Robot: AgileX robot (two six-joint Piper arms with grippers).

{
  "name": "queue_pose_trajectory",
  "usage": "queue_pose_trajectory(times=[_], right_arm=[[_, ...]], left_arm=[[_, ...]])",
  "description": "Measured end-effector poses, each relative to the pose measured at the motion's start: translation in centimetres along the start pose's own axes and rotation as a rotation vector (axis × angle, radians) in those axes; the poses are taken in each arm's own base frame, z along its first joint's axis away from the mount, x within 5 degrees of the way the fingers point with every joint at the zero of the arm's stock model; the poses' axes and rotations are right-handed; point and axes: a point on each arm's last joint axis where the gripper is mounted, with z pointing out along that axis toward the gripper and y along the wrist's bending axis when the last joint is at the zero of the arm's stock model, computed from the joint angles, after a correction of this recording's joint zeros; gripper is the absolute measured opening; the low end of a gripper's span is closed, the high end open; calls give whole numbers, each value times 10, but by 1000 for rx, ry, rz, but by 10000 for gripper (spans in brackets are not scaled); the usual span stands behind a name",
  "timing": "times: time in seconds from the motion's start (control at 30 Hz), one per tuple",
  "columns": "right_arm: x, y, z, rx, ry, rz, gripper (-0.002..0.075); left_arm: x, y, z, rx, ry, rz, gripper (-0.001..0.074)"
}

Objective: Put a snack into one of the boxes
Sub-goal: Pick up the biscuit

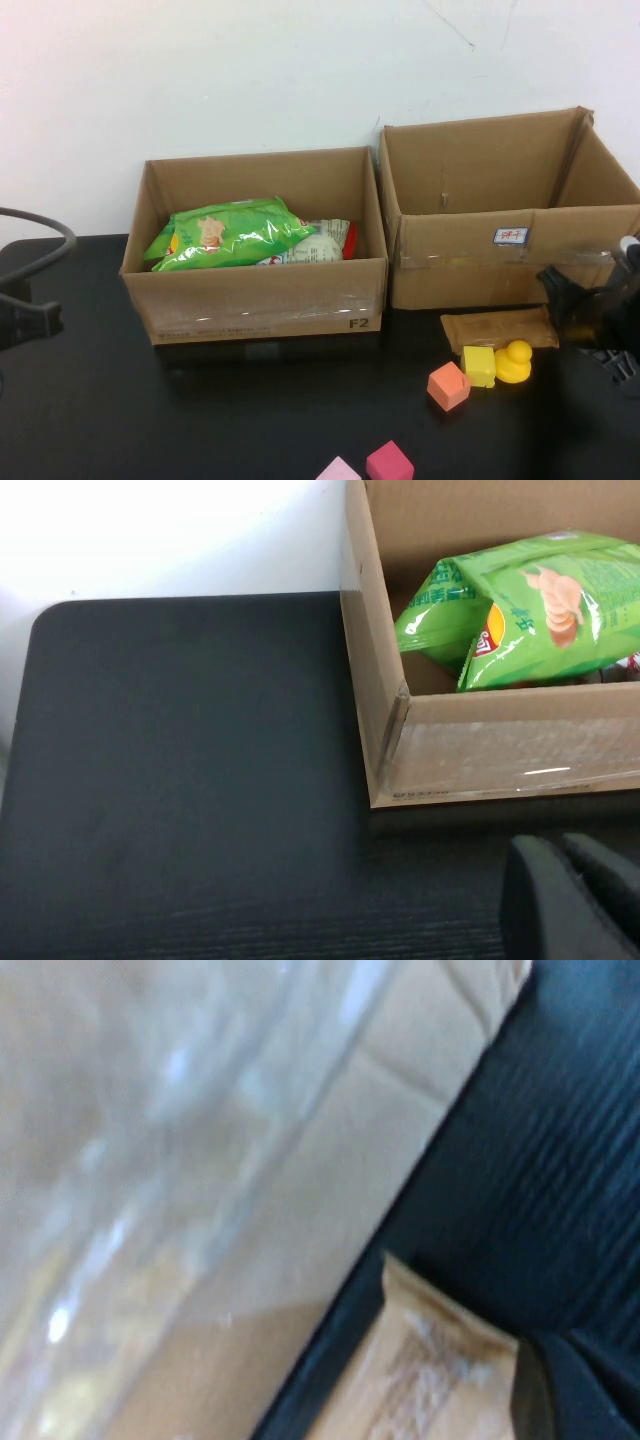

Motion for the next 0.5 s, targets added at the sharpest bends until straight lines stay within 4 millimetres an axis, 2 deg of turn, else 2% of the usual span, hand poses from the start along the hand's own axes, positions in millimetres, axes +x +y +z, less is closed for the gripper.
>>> queue_pose_trajectory(times=[0.13,0.3,0.5], right_arm=[[0,3,10,-10,-19,-25,2],[5,11,24,-23,37,-54,1],[11,11,27,-15,92,-72,1]], left_arm=[[0,0,0,1,0,0,-1],[1,0,0,3,5,-5,-1],[5,0,1,5,16,-15,-1]])
